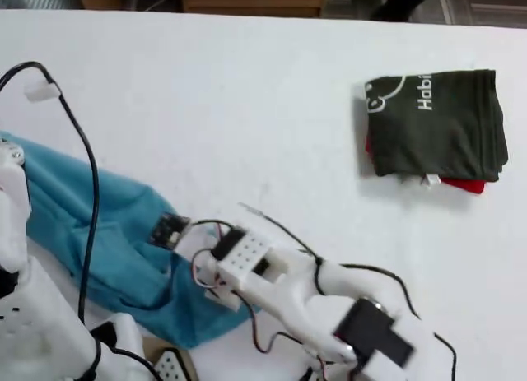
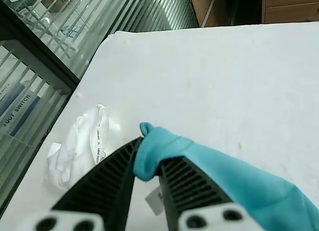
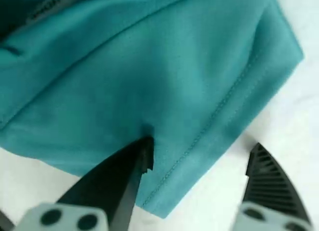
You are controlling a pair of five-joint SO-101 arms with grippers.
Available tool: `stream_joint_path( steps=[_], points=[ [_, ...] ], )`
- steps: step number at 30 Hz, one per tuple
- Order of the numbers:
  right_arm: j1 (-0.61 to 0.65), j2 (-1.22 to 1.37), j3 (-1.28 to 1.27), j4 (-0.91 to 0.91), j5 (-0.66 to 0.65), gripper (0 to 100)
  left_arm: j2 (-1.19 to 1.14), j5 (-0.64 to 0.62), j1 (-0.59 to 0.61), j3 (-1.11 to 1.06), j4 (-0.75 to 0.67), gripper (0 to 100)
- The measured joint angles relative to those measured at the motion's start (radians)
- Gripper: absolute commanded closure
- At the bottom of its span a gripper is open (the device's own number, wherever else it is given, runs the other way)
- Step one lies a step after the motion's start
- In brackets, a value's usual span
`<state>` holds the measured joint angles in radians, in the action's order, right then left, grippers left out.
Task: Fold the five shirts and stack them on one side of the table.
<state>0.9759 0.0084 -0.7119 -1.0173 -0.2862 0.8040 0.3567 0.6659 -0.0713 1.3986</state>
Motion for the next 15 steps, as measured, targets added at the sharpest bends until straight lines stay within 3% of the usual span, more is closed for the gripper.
stream_joint_path(
  steps=[2,5,7,15],
  points=[
    [-0.002,0.058,0.057,-0.043,0.0,76.9,0.0,0.0,0.0,0.0,0.0,98],
    [-0.005,0.143,0.144,-0.104,0.0,99.8,0.0,0.0,0.0,0.0,0.0,98],
    [-0.011,0.183,0.19,-0.123,0.005,95.0,0.0,0.0,0.0,0.0,0.0,98],
    [-0.14,0.21,0.265,-0.144,-0.038,97.8,0.0,0.0,0.0,0.0,0.0,98]
  ],
)
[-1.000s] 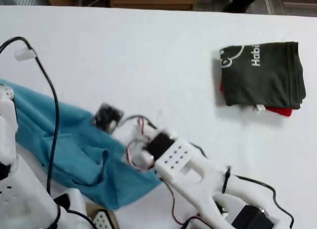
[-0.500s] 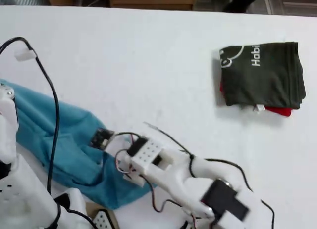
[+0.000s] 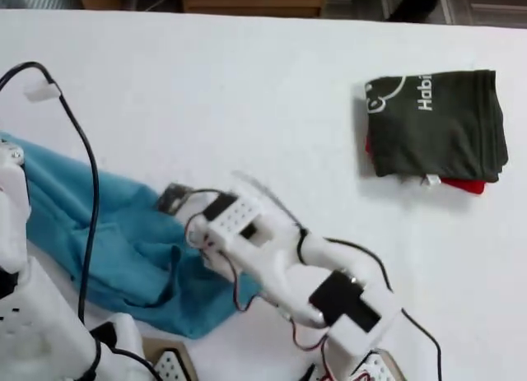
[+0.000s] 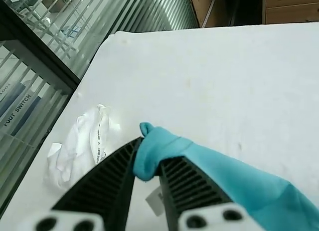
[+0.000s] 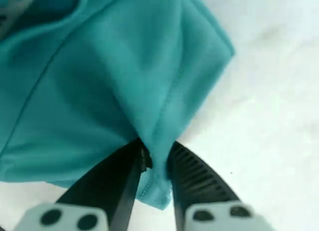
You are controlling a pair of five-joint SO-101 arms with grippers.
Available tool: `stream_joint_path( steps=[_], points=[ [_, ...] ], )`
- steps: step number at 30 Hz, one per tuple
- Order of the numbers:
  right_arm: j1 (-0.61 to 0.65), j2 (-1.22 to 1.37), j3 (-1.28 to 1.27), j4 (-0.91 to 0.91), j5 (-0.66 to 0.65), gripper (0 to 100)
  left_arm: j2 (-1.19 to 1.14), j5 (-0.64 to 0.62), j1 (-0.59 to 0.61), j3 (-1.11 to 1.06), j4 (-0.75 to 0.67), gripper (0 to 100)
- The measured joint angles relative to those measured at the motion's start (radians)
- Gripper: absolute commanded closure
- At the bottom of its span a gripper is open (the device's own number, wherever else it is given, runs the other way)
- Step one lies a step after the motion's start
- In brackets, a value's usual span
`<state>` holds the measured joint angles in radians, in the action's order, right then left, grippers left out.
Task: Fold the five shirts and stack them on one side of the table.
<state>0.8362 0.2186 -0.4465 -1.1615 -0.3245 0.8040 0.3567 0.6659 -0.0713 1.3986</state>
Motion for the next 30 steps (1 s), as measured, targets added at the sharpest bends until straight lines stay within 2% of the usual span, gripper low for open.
stream_joint_path(
  steps=[3,6,11,14,18,23,26,28,30],
  points=[
    [-0.098,0.002,0.038,-0.009,-0.078,97.8,0.0,0.008,0.0,-0.032,0.0,98],
    [-0.252,0.003,0.126,-0.031,-0.16,97.8,0.0,0.043,0.0,-0.104,0.0,98],
    [-0.517,0.012,0.358,-0.054,-0.253,97.8,0.0,0.055,0.0,-0.245,-0.005,98],
    [-0.623,0.074,0.523,-0.055,-0.29,97.8,0.0,0.055,-0.002,-0.316,-0.025,98],
    [-0.677,0.209,0.73,-0.055,-0.324,97.8,0.0,0.055,-0.006,-0.423,-0.052,98],
    [-0.697,0.44,0.991,-0.057,-0.325,97.1,0.0,0.057,-0.086,-0.611,-0.081,98],
    [-0.698,0.548,1.14,-0.123,-0.315,88.2,-0.002,0.057,-0.112,-0.735,-0.147,98],
    [-0.698,0.571,1.243,-0.203,-0.25,80.5,-0.002,0.057,-0.112,-0.809,-0.204,98],
    [-0.7,0.571,1.353,-0.293,-0.183,79.9,-0.002,0.057,-0.115,-0.87,-0.259,98]
  ],
)
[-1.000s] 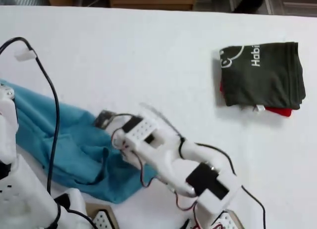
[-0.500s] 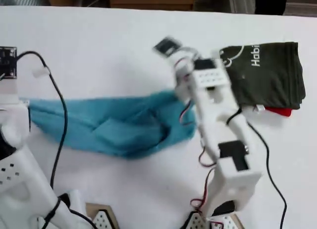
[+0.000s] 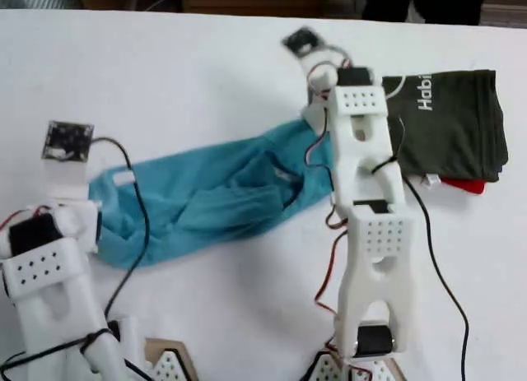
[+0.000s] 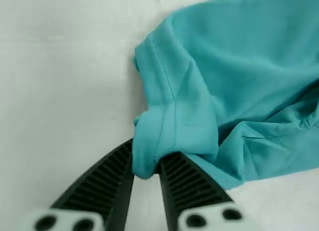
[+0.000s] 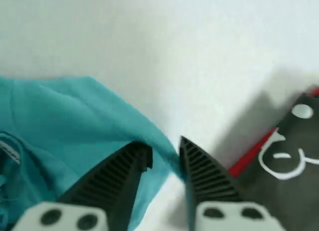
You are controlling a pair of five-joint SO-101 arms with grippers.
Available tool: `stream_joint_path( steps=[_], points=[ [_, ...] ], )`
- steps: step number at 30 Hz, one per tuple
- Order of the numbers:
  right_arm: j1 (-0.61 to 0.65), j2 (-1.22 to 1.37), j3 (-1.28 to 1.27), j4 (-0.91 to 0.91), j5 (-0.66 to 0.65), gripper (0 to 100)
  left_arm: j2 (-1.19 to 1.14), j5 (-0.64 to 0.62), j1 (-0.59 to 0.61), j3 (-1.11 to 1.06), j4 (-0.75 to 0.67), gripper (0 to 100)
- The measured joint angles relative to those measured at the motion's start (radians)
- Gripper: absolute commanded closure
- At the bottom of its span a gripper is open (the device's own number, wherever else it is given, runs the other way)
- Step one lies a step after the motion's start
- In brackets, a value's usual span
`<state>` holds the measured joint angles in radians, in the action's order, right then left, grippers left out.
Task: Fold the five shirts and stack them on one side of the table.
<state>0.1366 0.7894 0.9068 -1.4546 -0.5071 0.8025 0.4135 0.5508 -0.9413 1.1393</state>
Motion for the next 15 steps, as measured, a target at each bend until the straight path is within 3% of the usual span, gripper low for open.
stream_joint_path(
  steps=[7,15],
  points=[
    [0.041,-0.002,0.279,-0.269,0.052,83.2,0.0,0.0,0.0,-0.143,-0.173,98],
    [0.178,-0.012,0.132,-0.292,0.1,83.2,0.0,0.0,0.0,-0.255,-0.304,98]
  ],
)
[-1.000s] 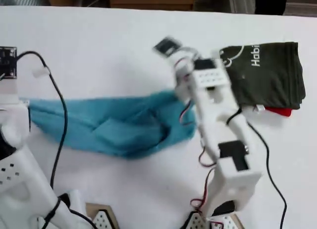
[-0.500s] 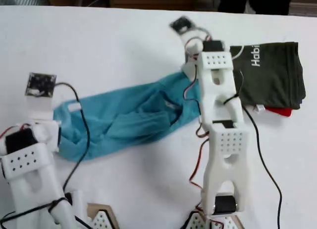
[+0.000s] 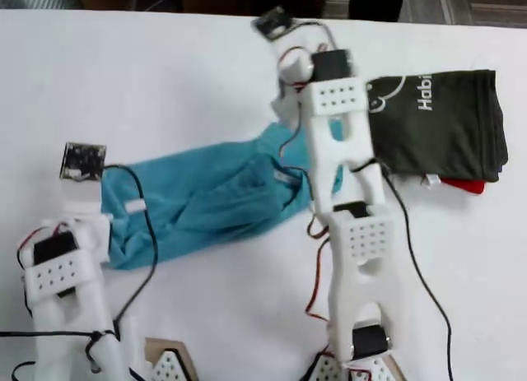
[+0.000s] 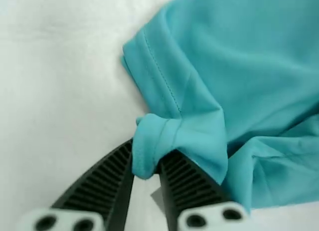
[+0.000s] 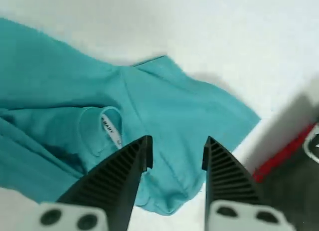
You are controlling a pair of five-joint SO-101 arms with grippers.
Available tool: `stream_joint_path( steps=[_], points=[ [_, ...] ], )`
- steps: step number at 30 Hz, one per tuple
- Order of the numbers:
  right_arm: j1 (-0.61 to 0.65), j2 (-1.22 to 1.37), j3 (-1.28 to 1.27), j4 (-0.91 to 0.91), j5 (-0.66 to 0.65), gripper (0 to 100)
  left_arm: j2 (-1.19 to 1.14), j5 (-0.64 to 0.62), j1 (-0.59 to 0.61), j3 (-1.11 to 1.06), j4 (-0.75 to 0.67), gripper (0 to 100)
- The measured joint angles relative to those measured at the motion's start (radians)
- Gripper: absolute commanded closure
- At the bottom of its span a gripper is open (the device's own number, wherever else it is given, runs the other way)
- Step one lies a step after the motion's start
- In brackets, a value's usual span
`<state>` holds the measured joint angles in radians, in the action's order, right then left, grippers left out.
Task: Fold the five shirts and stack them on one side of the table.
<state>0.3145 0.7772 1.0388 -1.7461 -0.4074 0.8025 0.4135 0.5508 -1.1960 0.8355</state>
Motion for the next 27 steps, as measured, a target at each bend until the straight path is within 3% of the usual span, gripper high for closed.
stream_joint_path(
  steps=[10,15,27],
  points=[
    [0.13,-0.264,-0.565,0.003,0.038,83.2,0.0,0.0,0.0,-0.011,-0.026,98],
    [0.204,-0.328,-0.69,0.006,0.038,83.2,0.0,0.0,-0.008,-0.011,-0.026,98],
    [0.192,-0.331,-0.876,0.218,0.038,83.2,0.0,0.0,-0.006,-0.011,-0.026,98]
  ],
)
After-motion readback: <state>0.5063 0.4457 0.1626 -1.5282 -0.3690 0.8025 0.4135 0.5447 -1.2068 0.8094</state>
